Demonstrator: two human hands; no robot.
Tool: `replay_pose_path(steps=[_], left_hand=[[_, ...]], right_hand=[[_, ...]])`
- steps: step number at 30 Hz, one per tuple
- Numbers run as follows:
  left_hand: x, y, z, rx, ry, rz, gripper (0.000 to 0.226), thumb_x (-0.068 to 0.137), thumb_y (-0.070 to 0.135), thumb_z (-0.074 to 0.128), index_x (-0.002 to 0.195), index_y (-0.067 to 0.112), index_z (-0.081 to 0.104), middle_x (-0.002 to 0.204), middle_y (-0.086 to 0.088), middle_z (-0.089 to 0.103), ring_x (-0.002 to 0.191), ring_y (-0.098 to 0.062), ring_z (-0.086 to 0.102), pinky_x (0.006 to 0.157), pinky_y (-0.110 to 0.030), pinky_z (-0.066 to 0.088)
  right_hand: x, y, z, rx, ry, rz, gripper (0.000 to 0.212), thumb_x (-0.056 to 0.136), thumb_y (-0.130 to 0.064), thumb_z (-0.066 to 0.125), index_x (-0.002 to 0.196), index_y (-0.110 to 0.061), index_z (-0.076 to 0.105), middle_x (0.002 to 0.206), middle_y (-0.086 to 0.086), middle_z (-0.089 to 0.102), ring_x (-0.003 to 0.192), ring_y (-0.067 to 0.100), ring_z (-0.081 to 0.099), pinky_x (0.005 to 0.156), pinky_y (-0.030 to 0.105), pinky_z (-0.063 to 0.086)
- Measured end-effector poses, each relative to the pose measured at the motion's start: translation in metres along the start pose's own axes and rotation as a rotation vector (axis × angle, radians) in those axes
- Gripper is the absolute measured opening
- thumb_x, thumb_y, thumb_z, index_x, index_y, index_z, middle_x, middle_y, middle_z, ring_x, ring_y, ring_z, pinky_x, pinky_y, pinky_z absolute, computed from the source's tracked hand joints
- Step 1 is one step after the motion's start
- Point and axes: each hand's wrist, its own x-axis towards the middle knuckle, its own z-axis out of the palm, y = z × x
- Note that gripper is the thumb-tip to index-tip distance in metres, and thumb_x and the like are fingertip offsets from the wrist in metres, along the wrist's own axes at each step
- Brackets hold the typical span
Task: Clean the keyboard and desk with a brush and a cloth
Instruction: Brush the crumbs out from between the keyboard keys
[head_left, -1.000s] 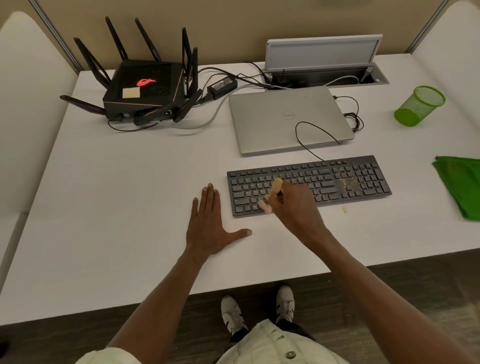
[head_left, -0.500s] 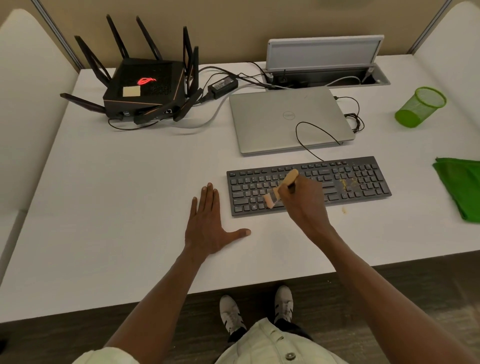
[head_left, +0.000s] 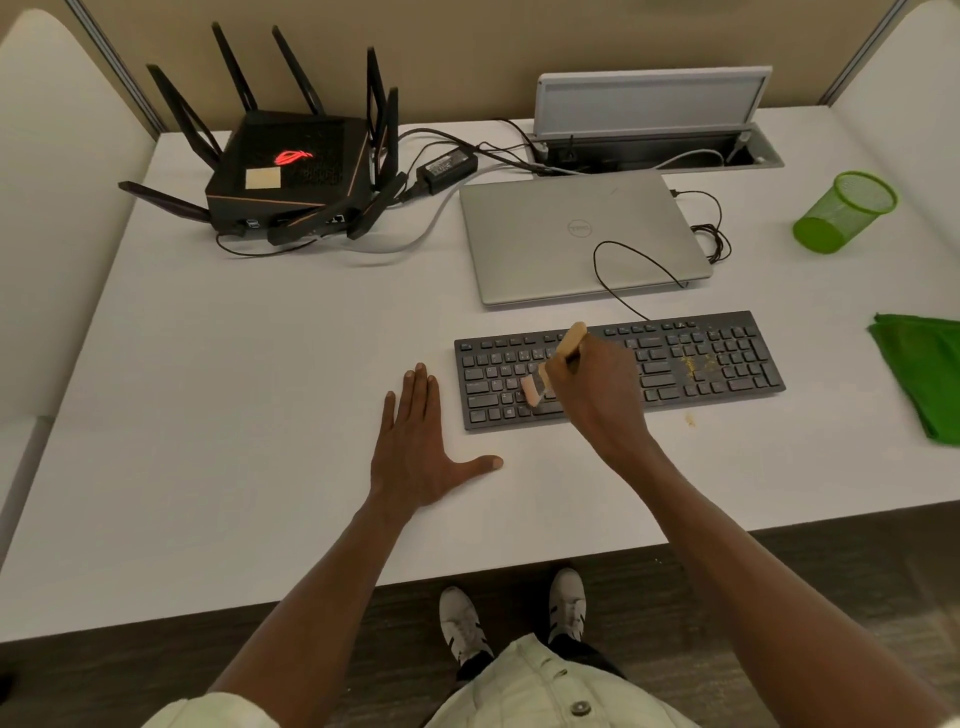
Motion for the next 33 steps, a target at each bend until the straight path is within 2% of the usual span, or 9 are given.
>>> replay_pose_path(steps=[8,12,15,20,23,26,29,31,33], left_hand=[[0.0,-0.001,0.0,0.01,-0.005,-0.001,0.149,0.059,0.11,0.018,0.161,0.004,-0.008,0.168,-0.01,-0.022,0.155,-0.021,-0.022,0.127,-0.044,-0.008],[0.0,0.0,0.001,0.003,0.004,0.007,0.148,0.06,0.109,0.021,0.161,0.004,-0.007,0.168,-0.01,-0.021,0.155,-0.021,-0.021,0.127,-0.045,-0.007],[0.0,0.0,0.0,0.003,-0.003,0.003,0.149,0.059,0.11,0.017,0.161,0.005,-0.008,0.168,-0.01,-0.023,0.155,-0.021,-0.022,0.127,-0.045,-0.007],[0.0,0.0,-0.001,-0.007,-0.009,-0.003,0.15,0.057,0.111,0.016,0.161,0.005,-0.009,0.168,-0.009,-0.024,0.155,-0.02,-0.023,0.127,-0.044,-0.008],[0.001,0.0,0.0,0.001,-0.002,-0.005,0.15,0.058,0.11,0.017,0.161,0.005,-0.008,0.168,-0.009,-0.023,0.155,-0.02,-0.023,0.127,-0.044,-0.008],[0.0,0.0,0.002,-0.011,0.011,0.003,0.149,0.059,0.11,0.02,0.161,0.005,-0.006,0.168,-0.009,-0.021,0.155,-0.02,-0.021,0.127,-0.044,-0.007],[-0.001,-0.001,0.002,-0.013,0.017,0.006,0.149,0.059,0.11,0.02,0.161,0.005,-0.006,0.168,-0.009,-0.021,0.155,-0.021,-0.02,0.127,-0.045,-0.006],[-0.001,0.0,0.002,-0.023,0.013,0.003,0.149,0.059,0.11,0.02,0.162,0.005,-0.006,0.168,-0.009,-0.021,0.156,-0.021,-0.019,0.128,-0.045,-0.005],[-0.001,0.0,0.001,-0.013,0.006,0.0,0.15,0.058,0.11,0.018,0.162,0.005,-0.007,0.168,-0.009,-0.021,0.156,-0.021,-0.02,0.128,-0.045,-0.005]], right_hand=[[-0.027,0.006,0.002,-0.01,-0.057,-0.032,0.031,0.093,-0.013,0.058,0.063,-0.01,0.055,0.046,-0.01,0.046,0.037,0.003,0.047,0.039,0.015,0.034],[-0.022,0.007,0.001,0.026,0.012,-0.026,0.034,0.097,-0.017,0.053,0.063,-0.014,0.051,0.047,-0.007,0.046,0.037,0.006,0.041,0.039,0.017,0.032],[-0.02,0.003,0.003,0.071,0.046,-0.069,0.038,0.102,-0.018,0.049,0.065,-0.013,0.054,0.047,-0.009,0.046,0.044,0.002,0.051,0.042,0.014,0.036],[-0.037,0.022,0.005,-0.008,-0.047,-0.08,0.032,0.098,-0.019,0.054,0.067,-0.013,0.055,0.05,-0.007,0.05,0.041,0.007,0.045,0.041,0.015,0.031],[-0.041,0.023,-0.001,-0.023,-0.02,-0.076,0.031,0.098,-0.02,0.054,0.067,-0.013,0.055,0.051,-0.008,0.05,0.041,0.007,0.047,0.043,0.013,0.029],[-0.032,0.008,-0.007,0.075,0.003,-0.225,0.027,0.099,-0.018,0.053,0.073,-0.014,0.057,0.056,-0.018,0.046,0.042,0.0,0.042,0.045,0.011,0.034],[-0.025,0.001,0.0,0.008,-0.144,-0.439,0.014,0.097,-0.013,0.057,0.088,-0.008,0.068,0.074,-0.01,0.059,0.057,0.0,0.046,0.056,0.009,0.036],[-0.023,0.01,0.007,-0.048,-0.205,-0.492,0.009,0.095,-0.01,0.059,0.095,-0.009,0.068,0.085,0.001,0.068,0.067,0.01,0.057,0.063,0.022,0.05],[-0.021,0.021,0.005,-0.09,-0.184,-0.494,0.008,0.093,-0.006,0.061,0.095,-0.008,0.068,0.086,0.006,0.07,0.069,0.016,0.062,0.064,0.028,0.054]])
